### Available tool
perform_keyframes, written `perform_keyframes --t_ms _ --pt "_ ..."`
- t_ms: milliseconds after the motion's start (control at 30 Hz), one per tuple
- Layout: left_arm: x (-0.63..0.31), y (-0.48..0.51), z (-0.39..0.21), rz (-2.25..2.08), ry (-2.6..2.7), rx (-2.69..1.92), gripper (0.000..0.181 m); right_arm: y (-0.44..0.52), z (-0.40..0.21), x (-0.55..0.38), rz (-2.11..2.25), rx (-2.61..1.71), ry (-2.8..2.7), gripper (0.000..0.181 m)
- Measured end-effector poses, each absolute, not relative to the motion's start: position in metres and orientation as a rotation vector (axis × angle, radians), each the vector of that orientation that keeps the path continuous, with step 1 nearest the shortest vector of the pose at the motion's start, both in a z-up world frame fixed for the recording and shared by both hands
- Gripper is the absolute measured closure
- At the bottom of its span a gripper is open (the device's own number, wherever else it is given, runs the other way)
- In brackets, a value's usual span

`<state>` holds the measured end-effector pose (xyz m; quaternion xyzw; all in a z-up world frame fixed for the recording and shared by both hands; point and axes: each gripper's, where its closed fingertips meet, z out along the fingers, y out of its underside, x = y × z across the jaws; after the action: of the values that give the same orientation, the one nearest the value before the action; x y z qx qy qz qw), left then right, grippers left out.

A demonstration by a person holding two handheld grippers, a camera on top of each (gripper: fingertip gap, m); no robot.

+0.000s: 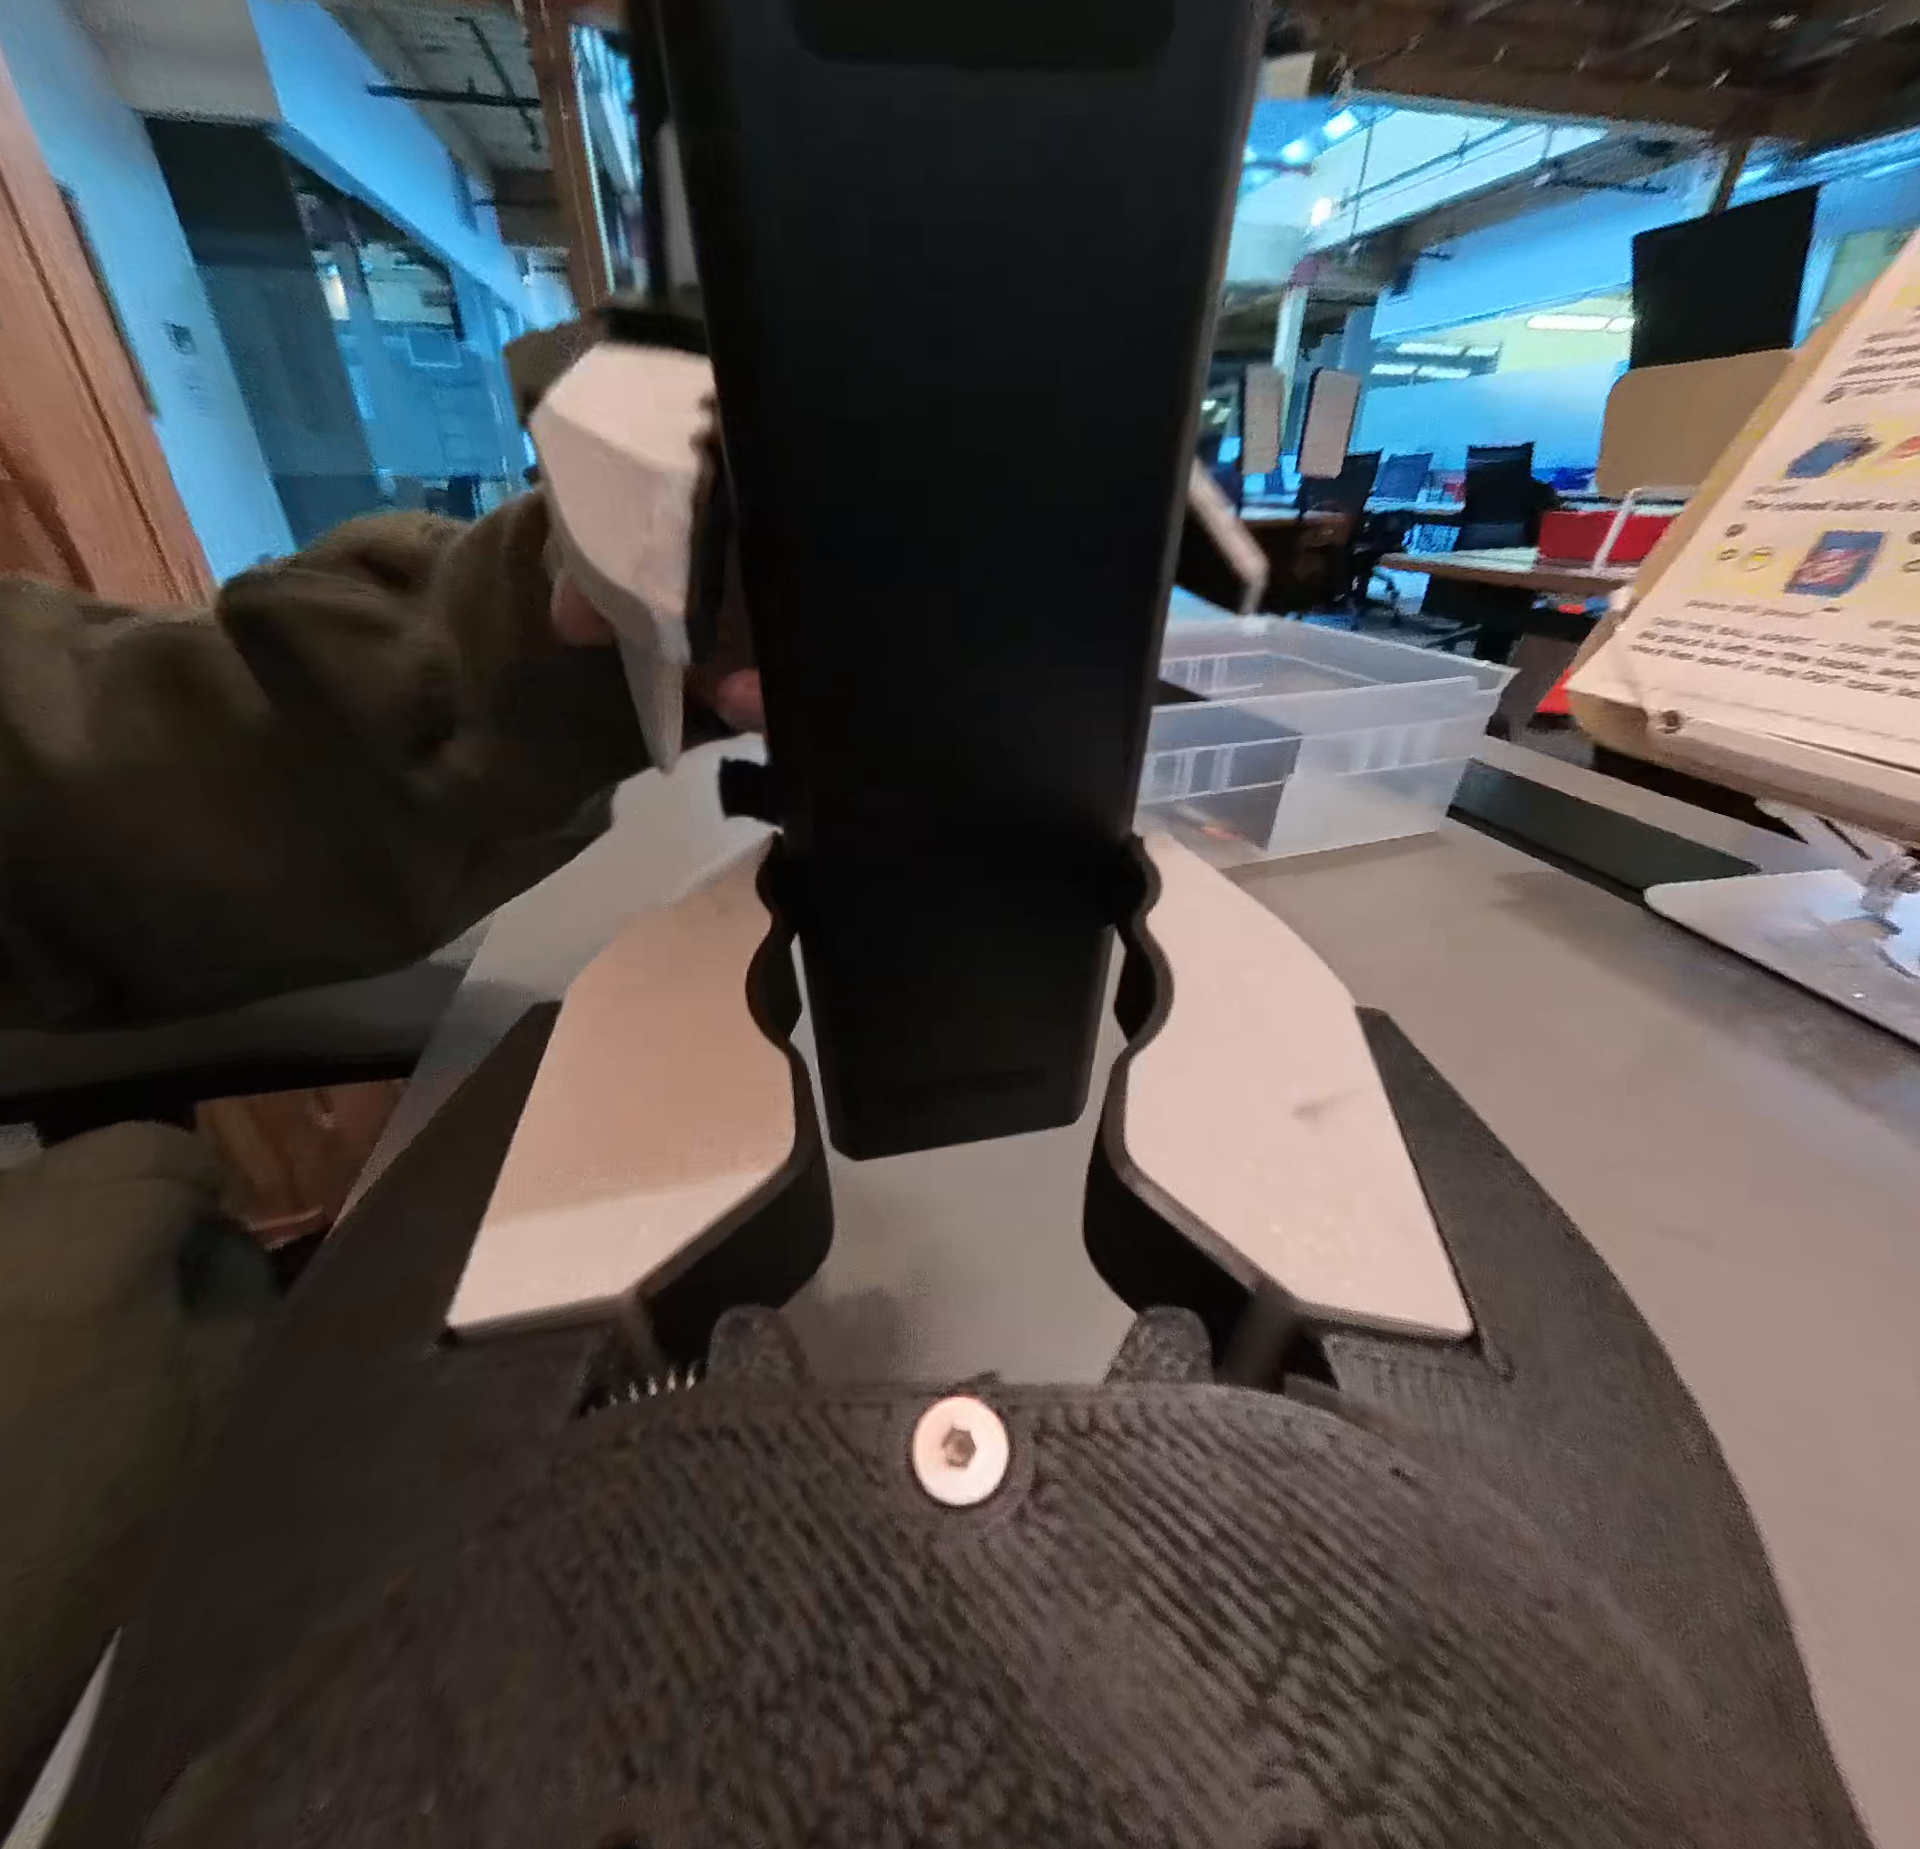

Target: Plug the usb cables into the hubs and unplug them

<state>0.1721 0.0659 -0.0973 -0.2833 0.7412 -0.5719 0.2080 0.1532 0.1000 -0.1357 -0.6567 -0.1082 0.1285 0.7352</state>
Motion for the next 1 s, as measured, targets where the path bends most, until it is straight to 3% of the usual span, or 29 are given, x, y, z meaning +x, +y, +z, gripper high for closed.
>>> perform_keyframes --t_ms 233,333,1000 --pt "0.165 0.064 -0.097 -1.460 2.080 -0.745 0.111 0.092 -0.143 0.148 0.325 -1.455 -0.332 0.122" --pt "0.164 0.054 -0.096 -1.404 2.160 -0.685 0.125 0.096 -0.147 0.143 0.311 -1.470 -0.347 0.122" --pt "0.160 0.059 -0.113 -1.411 2.216 -0.652 0.126 0.093 -0.138 0.148 0.307 -1.400 -0.301 0.122"
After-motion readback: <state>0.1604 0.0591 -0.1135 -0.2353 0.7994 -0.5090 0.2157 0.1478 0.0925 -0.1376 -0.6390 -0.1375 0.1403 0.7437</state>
